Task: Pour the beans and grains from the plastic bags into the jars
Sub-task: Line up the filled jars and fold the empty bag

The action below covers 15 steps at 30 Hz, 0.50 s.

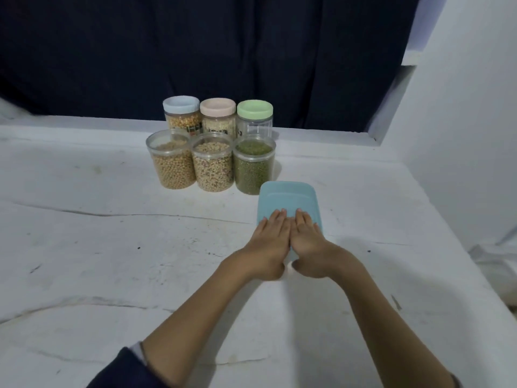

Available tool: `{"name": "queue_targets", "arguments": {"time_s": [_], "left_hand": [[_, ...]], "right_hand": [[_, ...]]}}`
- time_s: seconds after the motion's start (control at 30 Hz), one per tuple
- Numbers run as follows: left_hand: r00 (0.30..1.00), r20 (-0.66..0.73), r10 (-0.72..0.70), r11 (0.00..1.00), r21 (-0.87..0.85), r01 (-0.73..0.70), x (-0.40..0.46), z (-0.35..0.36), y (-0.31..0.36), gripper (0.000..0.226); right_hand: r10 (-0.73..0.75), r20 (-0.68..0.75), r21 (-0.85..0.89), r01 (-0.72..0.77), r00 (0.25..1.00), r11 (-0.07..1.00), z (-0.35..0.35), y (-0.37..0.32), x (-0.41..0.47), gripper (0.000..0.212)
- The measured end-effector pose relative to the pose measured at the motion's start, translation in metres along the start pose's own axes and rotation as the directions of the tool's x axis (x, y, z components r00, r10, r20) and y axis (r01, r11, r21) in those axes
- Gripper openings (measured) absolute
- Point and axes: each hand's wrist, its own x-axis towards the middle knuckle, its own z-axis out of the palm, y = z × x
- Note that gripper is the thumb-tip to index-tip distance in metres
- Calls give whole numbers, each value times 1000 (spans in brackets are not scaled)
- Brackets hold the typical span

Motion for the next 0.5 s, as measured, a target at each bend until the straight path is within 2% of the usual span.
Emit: {"name": "queue_targets", "arguments": {"time_s": [0.1,0.17,0.27,0.5], "left_hand": [[994,-77,-73,992,101,80,19,2,7,70],[988,-92,-125,981,139,137,34,3,11,64],[982,-118,-148,974,157,166,60,4,7,57],[981,-137,-140,969,187,164,123,-12,-5,53]], "right_hand": [[85,-142,-67,-95,986,993,1,1,19,66],[115,-188,-80,-132,975,988,1,8,31,58],[126,-235,-101,-153,964,983,-3,22,47,54],[52,-302,-172,-108,952,979,-29,53,85,55]]}}
